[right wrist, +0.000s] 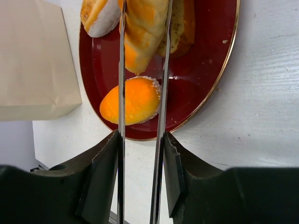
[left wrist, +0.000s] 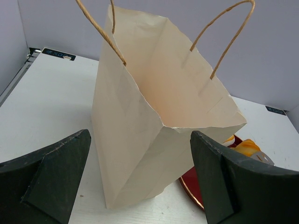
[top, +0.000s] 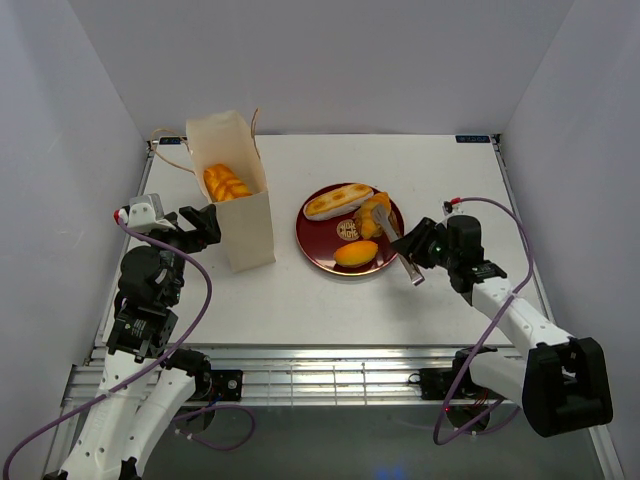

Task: Place the fake bread into the paper bag

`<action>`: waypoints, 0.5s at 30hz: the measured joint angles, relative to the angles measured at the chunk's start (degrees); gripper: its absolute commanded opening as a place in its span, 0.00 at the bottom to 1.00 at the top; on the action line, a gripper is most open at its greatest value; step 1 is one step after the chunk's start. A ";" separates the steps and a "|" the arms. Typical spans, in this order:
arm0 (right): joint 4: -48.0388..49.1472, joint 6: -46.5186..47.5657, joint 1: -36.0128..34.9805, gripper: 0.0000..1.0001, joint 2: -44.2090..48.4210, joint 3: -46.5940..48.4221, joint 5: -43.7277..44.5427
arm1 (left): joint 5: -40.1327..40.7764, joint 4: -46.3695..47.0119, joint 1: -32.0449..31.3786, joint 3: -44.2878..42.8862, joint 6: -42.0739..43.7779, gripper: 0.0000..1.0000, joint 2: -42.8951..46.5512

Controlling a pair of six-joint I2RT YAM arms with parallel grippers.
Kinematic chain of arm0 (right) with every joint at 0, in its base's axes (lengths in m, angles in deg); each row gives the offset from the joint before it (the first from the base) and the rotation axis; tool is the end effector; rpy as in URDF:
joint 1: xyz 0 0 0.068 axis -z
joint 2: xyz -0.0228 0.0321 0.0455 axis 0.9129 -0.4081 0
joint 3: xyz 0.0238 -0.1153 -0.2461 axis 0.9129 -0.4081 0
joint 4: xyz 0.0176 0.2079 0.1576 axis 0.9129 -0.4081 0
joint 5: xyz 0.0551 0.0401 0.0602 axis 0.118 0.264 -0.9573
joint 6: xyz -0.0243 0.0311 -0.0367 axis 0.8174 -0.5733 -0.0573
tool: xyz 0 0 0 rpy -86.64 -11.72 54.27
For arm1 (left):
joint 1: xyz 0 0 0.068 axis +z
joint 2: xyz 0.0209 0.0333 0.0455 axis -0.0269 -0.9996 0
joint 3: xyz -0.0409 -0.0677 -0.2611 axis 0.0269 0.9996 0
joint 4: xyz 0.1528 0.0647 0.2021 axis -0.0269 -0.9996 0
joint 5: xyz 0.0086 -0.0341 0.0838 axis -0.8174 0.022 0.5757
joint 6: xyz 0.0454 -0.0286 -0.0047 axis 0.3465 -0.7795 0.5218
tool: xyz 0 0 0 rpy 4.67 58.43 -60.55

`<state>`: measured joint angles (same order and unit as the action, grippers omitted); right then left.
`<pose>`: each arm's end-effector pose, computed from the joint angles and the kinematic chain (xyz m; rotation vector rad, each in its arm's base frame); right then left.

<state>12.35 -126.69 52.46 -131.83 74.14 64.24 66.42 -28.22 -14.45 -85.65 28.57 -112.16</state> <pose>0.2257 0.0630 0.2148 0.3653 2.1320 0.8316 0.1243 -0.0253 0.3619 -0.2222 1.5572 -0.2203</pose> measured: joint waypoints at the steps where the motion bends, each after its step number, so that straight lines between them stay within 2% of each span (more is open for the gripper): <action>1: -0.28 0.07 0.00 0.35 0.46 0.28 0.00 | 0.00 0.02 0.00 0.00 0.00 0.98 0.00; 15: -4.59 4.81 -0.02 0.35 10.25 10.88 -3.39 | 1.49 0.00 -0.04 0.07 -0.02 0.98 0.00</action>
<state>7.76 -121.88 52.44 -121.58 85.03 60.85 67.90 -28.22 -14.49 -85.58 28.55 -112.16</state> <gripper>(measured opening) 0.412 0.979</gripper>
